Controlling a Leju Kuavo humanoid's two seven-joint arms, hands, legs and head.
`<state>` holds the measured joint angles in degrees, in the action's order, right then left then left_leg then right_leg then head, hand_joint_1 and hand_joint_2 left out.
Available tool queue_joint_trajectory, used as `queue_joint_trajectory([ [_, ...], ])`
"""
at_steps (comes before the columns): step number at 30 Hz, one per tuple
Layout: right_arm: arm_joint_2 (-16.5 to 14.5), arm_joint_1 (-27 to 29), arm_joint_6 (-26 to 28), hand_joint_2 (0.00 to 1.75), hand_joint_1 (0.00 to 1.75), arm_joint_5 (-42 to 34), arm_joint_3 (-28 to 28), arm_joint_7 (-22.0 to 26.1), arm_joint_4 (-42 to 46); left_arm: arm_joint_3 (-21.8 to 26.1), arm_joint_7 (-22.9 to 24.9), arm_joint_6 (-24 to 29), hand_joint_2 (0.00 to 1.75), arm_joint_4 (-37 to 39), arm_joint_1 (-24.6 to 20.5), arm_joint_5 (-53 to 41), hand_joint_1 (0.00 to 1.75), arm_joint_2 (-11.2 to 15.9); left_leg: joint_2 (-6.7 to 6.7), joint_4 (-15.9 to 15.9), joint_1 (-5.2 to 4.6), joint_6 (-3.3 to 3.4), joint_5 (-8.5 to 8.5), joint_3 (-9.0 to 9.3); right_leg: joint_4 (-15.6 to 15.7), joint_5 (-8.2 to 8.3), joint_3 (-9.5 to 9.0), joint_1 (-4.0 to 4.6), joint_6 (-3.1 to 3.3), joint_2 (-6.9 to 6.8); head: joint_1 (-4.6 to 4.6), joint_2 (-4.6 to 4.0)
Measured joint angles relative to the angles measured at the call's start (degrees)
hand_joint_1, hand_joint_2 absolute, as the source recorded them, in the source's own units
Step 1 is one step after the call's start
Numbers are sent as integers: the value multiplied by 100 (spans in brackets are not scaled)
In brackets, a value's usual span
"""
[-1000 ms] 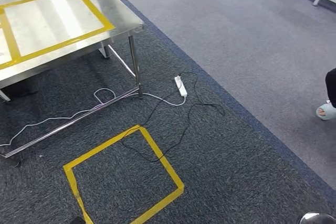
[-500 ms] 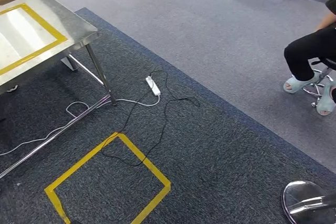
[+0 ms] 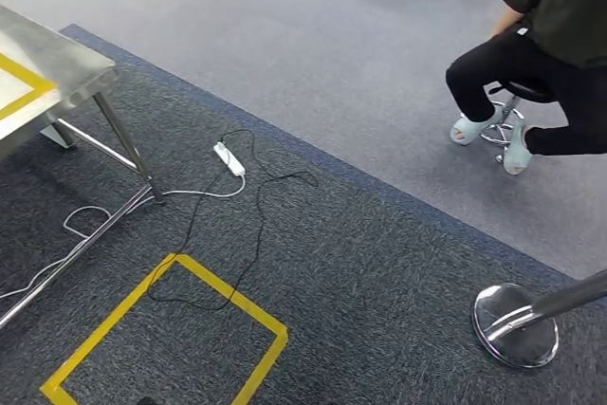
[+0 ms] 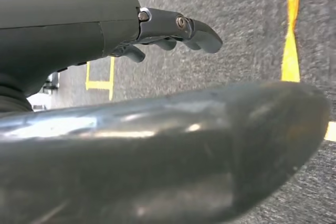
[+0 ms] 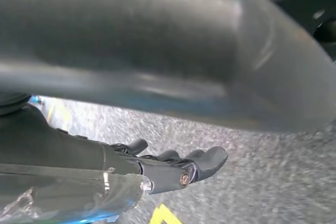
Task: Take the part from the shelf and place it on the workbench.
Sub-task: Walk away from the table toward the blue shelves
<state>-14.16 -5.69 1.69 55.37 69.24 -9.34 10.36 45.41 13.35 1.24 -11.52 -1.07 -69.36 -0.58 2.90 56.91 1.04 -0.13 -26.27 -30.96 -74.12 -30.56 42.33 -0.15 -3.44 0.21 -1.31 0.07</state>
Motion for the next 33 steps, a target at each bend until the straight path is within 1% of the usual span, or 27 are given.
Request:
queue_joint_trajectory([
  [1,0,5,0,0,0,2,1,0,0,-1,-3,-21,0,0,-7,-21,0,-3,70,0,-1,-12,-9,14,330,169,-195,1,10,-44,-2,0],
  [2,0,5,1,0,0,4,1,0,0,-7,-15,-44,0,0,-12,-64,0,-8,138,0,-7,-31,-22,35,768,337,-447,11,32,-171,-3,0],
  [4,0,-13,3,0,0,9,1,1,1,-33,-55,-62,0,0,-13,-184,0,-14,260,-1,-35,-88,-53,78,1400,537,-810,36,90,-388,7,0],
  [5,0,-21,2,0,0,10,1,1,1,-50,-78,-58,0,0,-16,-235,0,-15,315,-7,-47,-122,-61,96,1508,557,-864,49,124,-436,10,0],
  [7,0,-21,-2,0,0,10,1,1,1,-73,-110,-50,0,0,-29,-283,0,-28,405,-35,-47,-194,-62,128,1515,578,-832,56,195,-306,13,0],
  [8,-1,-13,-3,0,0,10,1,1,1,-76,-121,-52,0,0,-41,-290,0,-38,345,-25,-36,-232,-88,136,1534,593,-831,46,230,-238,17,0],
  [10,-2,-14,-2,0,0,10,1,2,1,-78,-134,-57,0,0,-49,-289,0,-52,64,276,-18,-281,-322,16,1574,630,-849,18,296,-98,44,0],
  [11,-2,-19,-1,0,0,10,1,4,1,-78,-137,-61,0,0,-43,-284,0,-52,-99,604,-15,-286,-513,-134,1580,640,-840,13,314,-29,62,0],
  [12,-2,-28,0,0,0,10,1,6,1,-78,-139,-66,0,0,-29,-277,0,-52,-186,1007,-18,-283,-707,-332,1579,648,-829,15,328,50,74,0],
  [13,-2,-29,1,0,0,9,1,8,1,-78,-139,-72,0,0,-15,-269,0,-52,-226,1358,-22,-280,-831,-515,1579,652,-822,17,335,136,80,0],
  [14,-2,-22,1,0,0,6,1,8,1,-78,-139,-76,0,0,-2,-261,0,-55,-242,1549,-25,-275,-840,-631,1578,655,-819,19,338,228,82,0],
  [15,-2,-13,1,0,0,3,1,7,1,-78,-139,-79,0,0,4,-256,0,-57,-253,1534,-26,-267,-732,-652,1577,661,-819,19,334,322,81,0],
  [16,-2,-5,1,0,0,-1,2,7,1,-78,-142,-80,0,0,6,-257,0,-57,-281,1295,-22,-259,-525,-565,1576,666,-823,17,325,415,81,0],
  [17,-2,-2,1,0,0,-4,3,7,1,-78,-153,-80,0,0,4,-270,0,-56,-374,925,-10,-254,-286,-407,1575,673,-824,13,311,502,83,0],
  [18,-2,-6,1,0,0,-7,5,9,1,-79,-172,-87,0,0,2,-296,0,-56,-545,538,10,-248,-116,-240,1561,678,-815,20,286,584,83,0],
  [20,-2,-19,1,0,0,-12,7,20,1,-95,-253,-127,0,0,-2,-394,0,-62,-808,68,45,-239,9,-46,1543,693,-768,23,226,732,81,1],
  [21,-2,-16,1,0,0,-15,10,28,1,-115,-314,-144,0,0,-3,-460,0,-71,-839,5,43,-219,-10,-25,1546,705,-729,18,186,801,81,1],
  [22,-2,-5,1,0,0,-17,14,36,1,-147,-385,-135,0,0,-5,-530,0,-83,-771,-3,42,-191,-8,-23,1559,718,-700,0,152,866,79,1],
  [23,-2,12,1,0,0,-22,19,42,0,-184,-457,-92,0,-1,-11,-593,0,-98,-701,-13,38,-152,0,-16,1548,716,-677,-7,122,837,78,0],
  [25,-2,25,2,0,0,-32,29,52,-1,-244,-592,105,0,-1,-13,-679,0,-123,-544,-28,41,-71,12,0,1271,539,-538,4,77,516,35,1],
  [26,-2,15,2,0,0,-36,34,58,-2,-259,-649,221,0,-1,-6,-703,0,-130,-455,-29,31,-44,8,6,939,353,-381,11,59,290,15,1],
  [27,-2,0,3,0,0,-40,38,64,-1,-267,-696,321,0,-1,9,-717,0,-131,-360,-28,20,-26,0,11,527,141,-177,10,39,134,-4,1],
  [28,-2,-11,3,0,0,-43,41,68,-1,-275,-733,393,0,0,25,-727,0,-132,-257,-27,9,-19,-8,17,129,-28,18,3,21,58,-3,0],
  [29,-2,-14,3,0,0,-45,44,69,-1,-285,-755,428,0,0,35,-728,0,-132,-160,-26,2,-18,-17,24,-119,-99,136,-6,12,29,-3,0],
  [30,-2,-7,4,0,0,-48,48,69,-1,-294,-767,446,0,0,37,-728,0,-131,-75,-26,-2,-24,-29,37,-141,-52,135,-11,9,12,-3,0],
  [31,-2,3,5,0,0,-48,51,69,-1,-302,-774,455,0,0,34,-727,0,-131,3,-25,-4,-36,-44,57,71,89,10,-15,12,-14,-4,0],
  [33,-1,6,10,0,0,-49,60,69,1,-312,-780,463,0,0,27,-727,0,-132,137,-24,-21,-83,-92,118,890,439,-461,-2,40,-241,-6,0],
])
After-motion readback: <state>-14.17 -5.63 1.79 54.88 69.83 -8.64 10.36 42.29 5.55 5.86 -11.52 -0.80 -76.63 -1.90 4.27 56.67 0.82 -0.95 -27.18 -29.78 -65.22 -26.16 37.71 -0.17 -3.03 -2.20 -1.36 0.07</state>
